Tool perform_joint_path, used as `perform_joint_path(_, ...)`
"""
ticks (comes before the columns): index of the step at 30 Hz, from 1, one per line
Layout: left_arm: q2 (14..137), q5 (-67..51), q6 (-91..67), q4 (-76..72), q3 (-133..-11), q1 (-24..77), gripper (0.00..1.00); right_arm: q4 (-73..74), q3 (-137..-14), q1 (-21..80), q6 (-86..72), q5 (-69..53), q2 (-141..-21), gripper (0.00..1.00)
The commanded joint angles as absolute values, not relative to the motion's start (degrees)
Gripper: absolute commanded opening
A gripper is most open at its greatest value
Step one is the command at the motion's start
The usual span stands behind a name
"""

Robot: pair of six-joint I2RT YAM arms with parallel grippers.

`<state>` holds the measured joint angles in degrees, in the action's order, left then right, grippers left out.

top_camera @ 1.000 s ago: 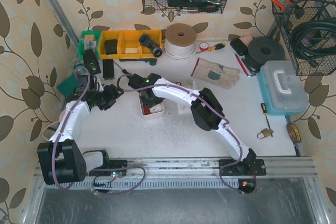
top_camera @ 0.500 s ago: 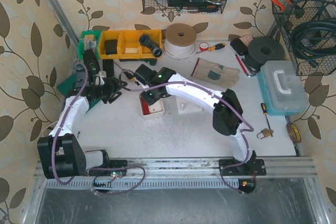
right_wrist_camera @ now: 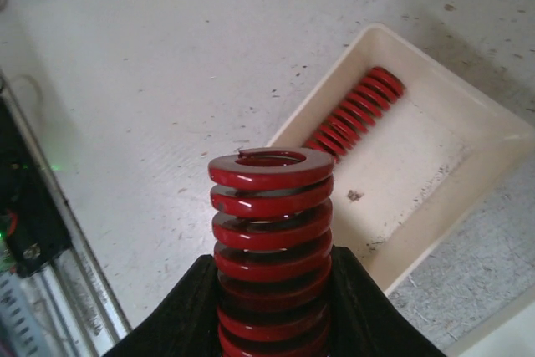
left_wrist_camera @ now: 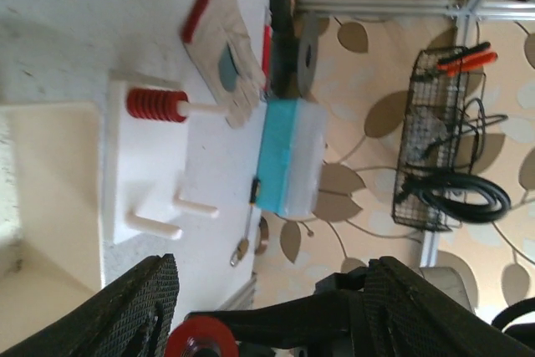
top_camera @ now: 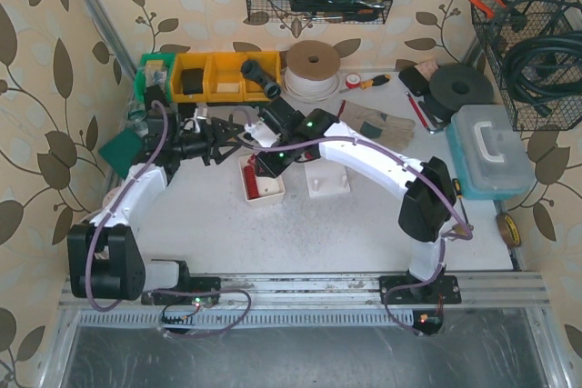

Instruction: Install the large spring

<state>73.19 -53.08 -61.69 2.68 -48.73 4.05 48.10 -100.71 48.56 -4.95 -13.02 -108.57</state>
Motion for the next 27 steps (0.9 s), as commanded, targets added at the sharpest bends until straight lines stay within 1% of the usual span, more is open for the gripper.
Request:
perform_joint_path(1, 77.7, -63.3, -62.7, -6.7, -48.9, 4.5, 0.67, 49.8, -101.2, 47.3, -2.1, -21.8, -106.2, 0.00)
perform_joint_path(3, 80.1, -67.2, -63.2, -10.5, -48.7, 4.7, 0.69, 51.7, -101.1, 46.2, -1.5, -27.0, -105.9, 0.00)
perform_joint_path(5, 81.7, -69.3, -62.7, -12.1, -48.9, 5.5, 0.69, 52.9, -100.1, 45.1, -0.8, -29.6, -105.0, 0.00)
perform_joint_path(13, 82.0, -69.7, -59.9, -13.6, -46.8, 11.3, 0.70, 50.0, -92.9, 40.3, -1.0, -35.4, -99.1, 0.00)
perform_joint_path(19, 81.2, -68.7, -59.9, -14.7, -46.5, 15.6, 0.70, 51.8, -94.0, 38.4, 0.7, -37.9, -99.7, 0.00)
perform_joint_path(27, 79.5, -69.0, -61.8, -17.0, -44.0, 16.8, 0.67, 52.0, -93.7, 37.4, 1.5, -39.5, -99.5, 0.00)
